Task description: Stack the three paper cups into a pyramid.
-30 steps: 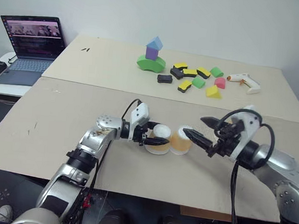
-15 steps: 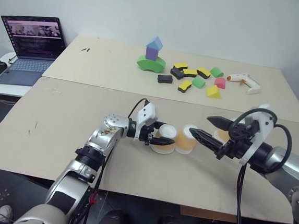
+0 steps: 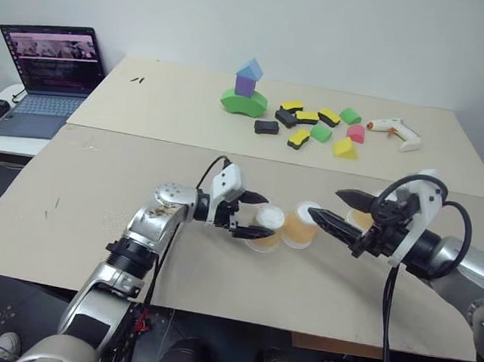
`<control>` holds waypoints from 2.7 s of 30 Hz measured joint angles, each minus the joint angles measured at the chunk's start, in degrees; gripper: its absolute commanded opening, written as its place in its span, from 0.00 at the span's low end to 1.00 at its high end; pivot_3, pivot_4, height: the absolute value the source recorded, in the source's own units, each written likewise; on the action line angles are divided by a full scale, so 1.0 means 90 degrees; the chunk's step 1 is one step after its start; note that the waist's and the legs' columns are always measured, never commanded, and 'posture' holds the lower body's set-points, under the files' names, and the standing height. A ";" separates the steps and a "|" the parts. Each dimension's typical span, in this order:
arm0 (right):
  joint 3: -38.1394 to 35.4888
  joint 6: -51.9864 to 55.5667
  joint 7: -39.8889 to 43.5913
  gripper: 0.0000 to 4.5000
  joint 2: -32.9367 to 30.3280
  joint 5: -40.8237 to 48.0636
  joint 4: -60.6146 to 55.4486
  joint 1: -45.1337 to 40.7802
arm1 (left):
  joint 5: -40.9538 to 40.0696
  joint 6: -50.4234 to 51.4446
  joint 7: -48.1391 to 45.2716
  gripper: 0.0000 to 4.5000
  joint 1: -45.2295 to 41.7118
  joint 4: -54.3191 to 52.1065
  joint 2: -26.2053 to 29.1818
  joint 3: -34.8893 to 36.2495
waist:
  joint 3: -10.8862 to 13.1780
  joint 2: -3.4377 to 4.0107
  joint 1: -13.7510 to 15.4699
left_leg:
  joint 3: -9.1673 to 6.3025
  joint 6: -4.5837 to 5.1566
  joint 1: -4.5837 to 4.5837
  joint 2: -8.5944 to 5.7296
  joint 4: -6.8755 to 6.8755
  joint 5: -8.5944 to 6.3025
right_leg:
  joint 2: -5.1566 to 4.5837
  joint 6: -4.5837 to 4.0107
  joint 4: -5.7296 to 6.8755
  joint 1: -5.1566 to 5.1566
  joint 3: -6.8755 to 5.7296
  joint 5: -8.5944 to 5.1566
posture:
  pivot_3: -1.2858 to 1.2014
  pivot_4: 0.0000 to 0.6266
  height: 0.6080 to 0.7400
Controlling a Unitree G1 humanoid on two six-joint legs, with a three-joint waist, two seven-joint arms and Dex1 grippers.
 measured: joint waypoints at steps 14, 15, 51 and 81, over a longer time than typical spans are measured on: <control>-0.0581 -0.0391 0.0025 1.00 -0.0678 -0.1653 0.1215 0.1066 | -0.1134 0.1646 -0.0479 0.99 -0.0053 -0.1942 0.1551 0.0595 | 0.0000 0.0000 -0.0005 | 0.0008 -0.0004 0.0016 -0.0004 0.0004 0.0003 | 0.0006 0.0018 -0.0007 0.0008 0.0017 0.0006 | 0.52 0.24 1.00; -0.0447 -0.0466 -0.0087 1.00 -0.0562 -0.1841 0.1294 0.0956 | -0.1206 0.1717 -0.0478 0.99 -0.0140 -0.1947 0.1554 0.0598 | 0.0000 0.0000 -0.0012 | 0.0009 -0.0009 0.0016 -0.0003 0.0003 0.0005 | 0.0010 0.0018 -0.0004 0.0005 0.0021 0.0006 | 0.52 0.24 1.00; 0.0328 -0.1796 -0.1265 1.00 0.1341 -0.3538 0.3913 -0.1192 | -0.1475 0.1809 -0.0101 0.99 -0.0185 -0.2408 0.1658 0.0610 | 0.0006 0.0014 -0.0063 | 0.0028 -0.0012 0.0014 -0.0004 0.0000 0.0011 | 0.0020 0.0021 0.0026 -0.0004 0.0037 0.0004 | 0.52 0.24 1.00; 0.0605 -0.0242 0.3117 0.61 -0.1256 -0.1256 0.3527 -0.3656 | -0.1564 0.1904 0.0028 1.00 -0.0164 -0.2612 0.1537 0.0506 | 0.0040 0.0067 -0.0067 | 0.0039 0.0008 0.0013 -0.0002 0.0001 0.0000 | 0.0014 0.0026 -0.0002 -0.0004 0.0053 0.0006 | 0.52 0.24 1.00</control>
